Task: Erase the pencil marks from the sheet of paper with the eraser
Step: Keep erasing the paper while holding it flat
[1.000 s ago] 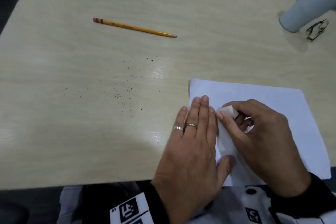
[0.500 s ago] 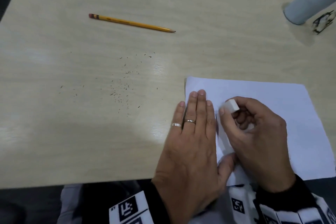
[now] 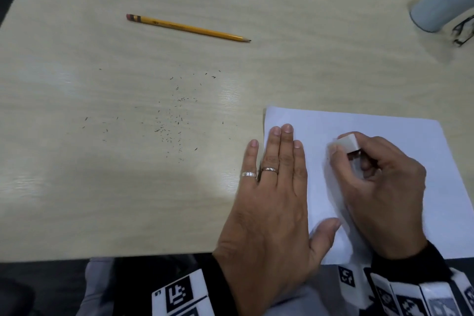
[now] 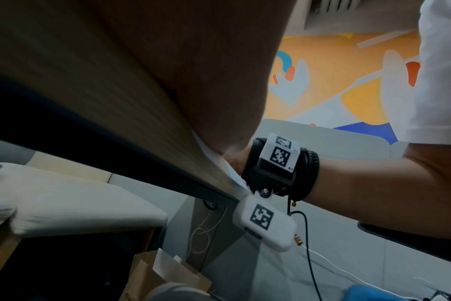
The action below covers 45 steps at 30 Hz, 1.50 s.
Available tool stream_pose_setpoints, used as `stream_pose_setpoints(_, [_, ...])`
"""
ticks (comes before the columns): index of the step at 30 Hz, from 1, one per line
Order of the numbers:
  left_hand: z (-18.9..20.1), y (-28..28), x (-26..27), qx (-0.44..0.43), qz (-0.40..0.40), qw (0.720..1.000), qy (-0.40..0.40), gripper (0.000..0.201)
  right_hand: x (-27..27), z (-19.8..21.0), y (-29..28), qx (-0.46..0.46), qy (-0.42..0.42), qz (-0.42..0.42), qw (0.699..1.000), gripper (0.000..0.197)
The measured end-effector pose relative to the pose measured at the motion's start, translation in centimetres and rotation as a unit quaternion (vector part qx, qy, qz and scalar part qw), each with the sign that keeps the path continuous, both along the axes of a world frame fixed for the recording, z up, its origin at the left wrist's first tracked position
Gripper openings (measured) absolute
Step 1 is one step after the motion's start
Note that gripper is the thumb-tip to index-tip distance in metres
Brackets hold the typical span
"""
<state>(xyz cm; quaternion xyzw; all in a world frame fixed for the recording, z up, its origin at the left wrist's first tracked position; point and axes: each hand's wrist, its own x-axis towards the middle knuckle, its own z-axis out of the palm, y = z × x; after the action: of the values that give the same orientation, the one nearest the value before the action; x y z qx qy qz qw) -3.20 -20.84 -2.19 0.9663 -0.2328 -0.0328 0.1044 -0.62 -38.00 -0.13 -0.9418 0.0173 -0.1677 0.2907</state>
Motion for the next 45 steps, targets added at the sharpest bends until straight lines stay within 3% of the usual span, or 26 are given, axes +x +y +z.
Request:
stream_pose_setpoints(4, [-0.1,-0.1,0.1,-0.001,0.001,1.0,-0.001,0.102,-0.7,0.1,1.9,-0.002,0.023,0.061,0.998,0.011])
stream_pose_setpoints(8, [-0.1,0.0,0.0,0.001,0.001,1.0,-0.001,0.1,0.4,-0.1,0.5,-0.014,0.003,0.031,0.999,0.012])
stream_pose_setpoints(12, [0.0,-0.1,0.1,0.007,0.004,1.0,-0.004,0.102,-0.2,0.0,1.7,-0.008,0.018,0.072,0.997,0.009])
stream_pose_setpoints(16, [-0.1,-0.1,0.0,0.0,0.003,1.0,-0.004,0.1,0.9,-0.2,-0.2,-0.024,-0.003,0.025,0.999,0.012])
stream_pose_setpoints(20, [0.0,-0.1,0.1,-0.003,0.002,1.0,-0.006,0.1,-0.3,0.1,1.6,0.004,0.016,0.079,0.997,0.008])
stream_pose_setpoints(24, [-0.2,-0.1,0.0,0.003,-0.001,1.0,-0.004,0.1,1.0,-0.5,-0.6,-0.012,-0.009,0.017,1.0,0.013])
stream_pose_setpoints(29, [-0.3,-0.1,0.1,0.0,0.0,1.0,-0.01,0.099,-0.3,-0.3,1.0,-0.017,0.006,0.059,0.998,0.011])
stream_pose_setpoints(33, [-0.3,-0.1,0.1,0.001,-0.002,1.0,-0.008,0.1,1.2,-0.3,-1.8,-0.009,-0.015,-0.003,1.0,0.014])
stream_pose_setpoints(38, [-0.3,-0.1,0.1,-0.007,-0.009,1.0,-0.006,0.098,-0.6,0.0,-0.3,0.027,0.028,0.049,0.998,0.016])
stream_pose_setpoints(42, [-0.1,-0.1,0.2,0.002,-0.015,1.0,-0.007,0.099,0.8,-0.2,-3.5,0.028,0.004,-0.039,0.999,0.019])
stream_pose_setpoints(45, [-0.1,0.0,0.3,-0.012,-0.014,1.0,-0.018,0.098,-0.4,0.2,-1.2,0.049,0.021,0.014,0.998,0.018])
